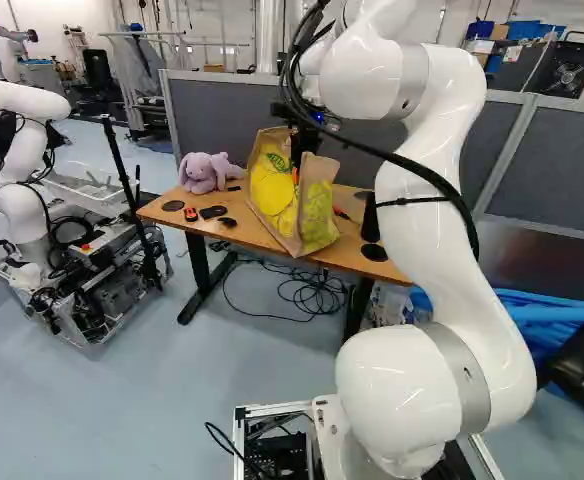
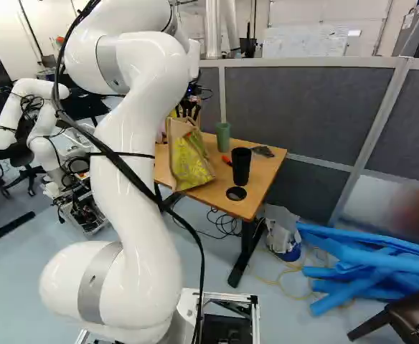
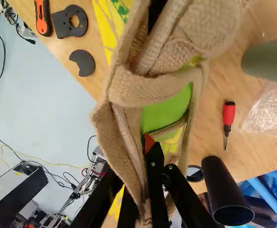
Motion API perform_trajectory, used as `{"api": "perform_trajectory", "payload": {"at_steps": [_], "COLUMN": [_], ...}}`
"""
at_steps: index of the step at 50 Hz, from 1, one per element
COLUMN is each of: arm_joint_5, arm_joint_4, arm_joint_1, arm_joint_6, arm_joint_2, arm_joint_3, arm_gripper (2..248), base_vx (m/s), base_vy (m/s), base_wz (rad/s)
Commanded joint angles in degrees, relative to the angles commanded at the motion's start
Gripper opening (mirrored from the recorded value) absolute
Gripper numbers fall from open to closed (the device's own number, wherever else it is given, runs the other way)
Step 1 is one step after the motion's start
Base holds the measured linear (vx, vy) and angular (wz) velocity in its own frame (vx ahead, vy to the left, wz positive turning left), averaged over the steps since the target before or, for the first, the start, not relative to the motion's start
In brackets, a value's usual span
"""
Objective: Pick up the bag on the ground and place it on the table
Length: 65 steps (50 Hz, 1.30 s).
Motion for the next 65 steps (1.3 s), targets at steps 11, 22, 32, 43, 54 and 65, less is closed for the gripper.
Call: {"api": "perform_trajectory", "payload": {"at_steps": [11,22,32,43,54,65], "arm_joint_5": [0.0,0.0,0.0,0.0,0.0,0.0], "arm_joint_4": [0.0,0.0,0.0,0.0,0.0,0.0], "arm_joint_1": [0.0,0.0,0.0,0.0,0.0,0.0], "arm_joint_6": [0.0,0.0,0.0,0.0,0.0,0.0], "arm_joint_2": [-0.1,-0.1,0.3,1.8,3.3,4.8], "arm_joint_3": [-0.1,-0.1,-0.1,-0.1,-0.1,-0.2], "arm_gripper": [61,131,204,247,247,247], "base_vx": [0.000,0.000,0.000,0.000,0.000,0.000], "base_vy": [0.000,0.000,0.000,0.000,0.000,0.000], "base_wz": [0.000,0.000,0.000,0.000,0.000,0.000]}}
